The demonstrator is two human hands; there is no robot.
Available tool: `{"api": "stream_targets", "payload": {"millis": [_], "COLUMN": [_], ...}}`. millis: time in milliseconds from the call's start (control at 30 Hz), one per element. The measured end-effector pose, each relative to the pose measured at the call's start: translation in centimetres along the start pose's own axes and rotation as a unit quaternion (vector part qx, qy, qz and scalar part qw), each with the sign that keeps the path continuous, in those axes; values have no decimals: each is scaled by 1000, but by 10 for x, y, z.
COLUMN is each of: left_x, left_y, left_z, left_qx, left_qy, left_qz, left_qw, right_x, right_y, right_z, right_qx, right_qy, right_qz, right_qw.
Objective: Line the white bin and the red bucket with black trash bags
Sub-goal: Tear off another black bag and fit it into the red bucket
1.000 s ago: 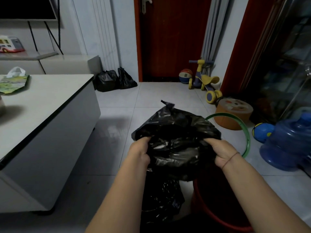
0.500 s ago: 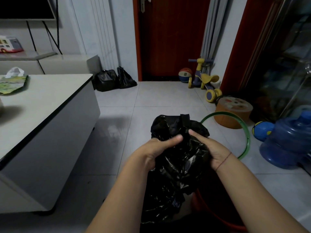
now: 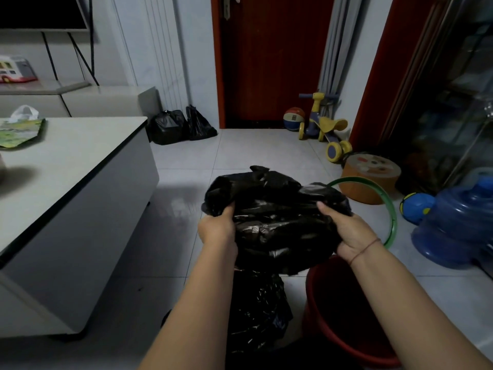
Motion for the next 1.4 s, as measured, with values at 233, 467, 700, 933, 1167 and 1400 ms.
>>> {"api": "stream_targets", "payload": {"millis": [233,467,700,933,1167,1400], "left_x": [18,13,32,20,37,52], "left_y": [-25,-30,-64,-105,-126,-100], "left_z": [15,23,68,115,180,191], "left_qx": [-89,-437,-96,-82,-326,-499], "left_qy": [116,-92,159,386,82,-290], "left_qz": [261,92,375,352,337,275], "left_qw": [954,890,908,849,880,769], "right_x": [2,3,-6,8,-4,-6], "right_y": [-3,4,81,171,230,245], "right_z": [1,-12,-10,-9,-47,-92], "right_qx": [49,220,158,208,390,463], "right_qy": [1,33,66,30,-133,-112], "right_qz": [62,-16,-59,20,-9,-132], "right_qw": [997,975,983,977,911,869]}}
Point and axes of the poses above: each hand's wrist, its own x-axis away from the middle knuckle, its own y-axis out of the back of the hand, z = x × y, the point moved 5 cm from there along -x, towards the middle knuckle, and after that the axes turned 12 degrees about x, right-handed, at the moved point
